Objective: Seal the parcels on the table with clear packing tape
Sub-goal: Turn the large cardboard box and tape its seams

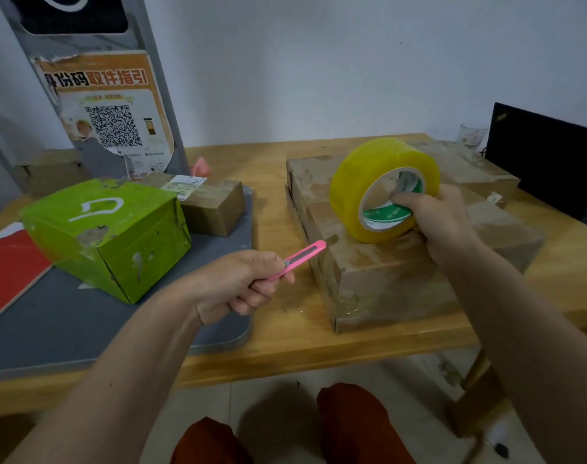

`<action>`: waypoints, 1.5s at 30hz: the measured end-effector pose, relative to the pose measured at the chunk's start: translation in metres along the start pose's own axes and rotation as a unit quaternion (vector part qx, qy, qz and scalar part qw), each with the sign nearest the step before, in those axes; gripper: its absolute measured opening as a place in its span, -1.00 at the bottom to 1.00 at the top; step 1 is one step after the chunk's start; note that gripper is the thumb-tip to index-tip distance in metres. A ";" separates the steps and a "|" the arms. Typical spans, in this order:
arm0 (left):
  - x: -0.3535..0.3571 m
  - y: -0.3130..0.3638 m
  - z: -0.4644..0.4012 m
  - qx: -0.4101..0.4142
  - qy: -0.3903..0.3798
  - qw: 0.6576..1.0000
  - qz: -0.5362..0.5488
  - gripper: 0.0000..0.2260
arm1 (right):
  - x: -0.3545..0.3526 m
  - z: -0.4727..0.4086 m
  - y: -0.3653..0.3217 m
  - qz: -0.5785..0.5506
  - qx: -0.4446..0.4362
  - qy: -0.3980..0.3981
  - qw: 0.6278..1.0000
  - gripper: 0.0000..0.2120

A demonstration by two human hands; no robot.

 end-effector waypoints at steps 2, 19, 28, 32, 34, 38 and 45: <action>-0.003 0.004 -0.003 -0.008 0.007 1.000 -0.015 -0.77 | 0.000 -0.003 0.002 -0.010 0.012 -0.004 1.000 -0.97; -0.028 0.054 -0.031 -0.098 -0.063 0.987 -0.108 -0.71 | 0.002 -0.004 0.002 -0.032 0.019 -0.017 0.999 -0.91; -0.016 0.044 -0.038 -0.083 -0.080 0.992 -0.050 -0.76 | 0.001 -0.003 0.002 -0.033 0.019 -0.012 0.999 -0.92; -0.018 0.040 -0.039 -0.076 -0.072 0.994 -0.040 -0.76 | 0.001 -0.003 0.003 -0.037 0.023 -0.012 0.999 -0.93; -0.020 0.035 -0.035 -0.072 -0.069 0.995 -0.032 -0.76 | 0.001 -0.003 0.003 -0.040 0.025 -0.013 0.999 -0.93; -0.011 0.027 -0.022 -0.062 -0.117 0.991 -0.031 -0.76 | 0.002 -0.003 0.002 -0.038 0.025 -0.009 0.999 -0.91; -0.022 0.021 -0.005 -0.027 -0.067 0.997 0.013 -0.76 | 0.001 0.000 0.001 -0.036 0.030 -0.011 0.999 -0.95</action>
Point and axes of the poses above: each hand's wrist, its own z-axis away from the middle knuckle, its own x-axis out of the palm, y = z × x, the point moved 4 cm from there along -z, towards the middle knuckle, and after that the axes turned 3 degrees about y, right-handed, at the moved point
